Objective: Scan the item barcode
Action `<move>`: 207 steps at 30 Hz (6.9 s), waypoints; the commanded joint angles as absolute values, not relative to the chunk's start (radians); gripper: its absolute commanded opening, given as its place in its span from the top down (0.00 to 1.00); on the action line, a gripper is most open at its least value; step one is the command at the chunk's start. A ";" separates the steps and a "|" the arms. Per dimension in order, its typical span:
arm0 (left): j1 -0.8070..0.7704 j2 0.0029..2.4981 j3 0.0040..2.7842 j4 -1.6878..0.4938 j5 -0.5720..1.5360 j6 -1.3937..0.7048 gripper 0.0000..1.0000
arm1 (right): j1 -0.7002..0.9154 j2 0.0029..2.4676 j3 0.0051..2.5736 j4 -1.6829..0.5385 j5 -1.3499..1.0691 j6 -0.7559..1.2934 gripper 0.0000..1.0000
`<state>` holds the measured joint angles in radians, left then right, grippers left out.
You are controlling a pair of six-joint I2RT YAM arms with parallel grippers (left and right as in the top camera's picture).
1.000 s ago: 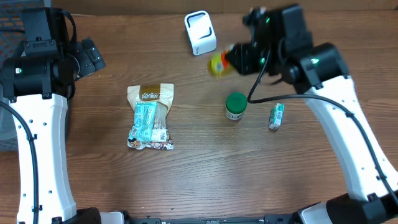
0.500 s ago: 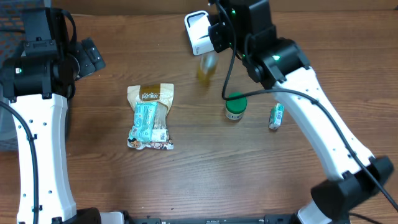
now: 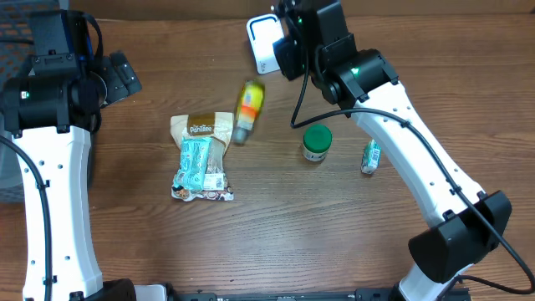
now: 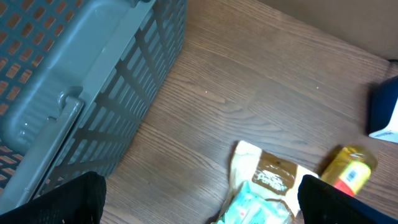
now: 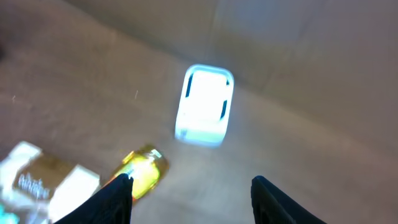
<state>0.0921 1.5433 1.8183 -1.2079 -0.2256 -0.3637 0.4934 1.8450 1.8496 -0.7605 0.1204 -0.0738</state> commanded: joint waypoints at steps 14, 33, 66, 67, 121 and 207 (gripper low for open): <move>0.093 1.544 1.819 -1.206 -0.243 -0.366 0.00 | 0.550 1.876 1.698 -0.839 -0.204 0.541 0.24; 0.093 1.544 1.819 -1.206 -0.243 -0.366 0.00 | 0.726 2.059 1.335 -0.241 -0.019 0.933 0.44; 0.093 1.544 1.819 -1.206 -0.243 -0.366 0.01 | 0.692 1.870 1.336 -0.650 -0.052 0.561 0.73; 0.093 1.544 1.819 -1.206 -0.243 -0.366 0.00 | 0.692 1.870 1.336 -0.663 -0.078 0.541 0.72; 0.093 1.544 1.819 -1.206 -0.243 -0.366 0.01 | 0.693 1.828 1.787 -1.343 0.041 0.248 0.73; 0.093 1.544 1.819 -1.206 -0.243 -0.366 0.00 | 0.753 1.860 1.524 -1.100 0.187 1.003 0.27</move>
<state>0.0925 1.5433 1.8183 -1.2079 -0.2256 -0.3637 0.7525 1.8683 1.5455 -1.1145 0.1722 0.9844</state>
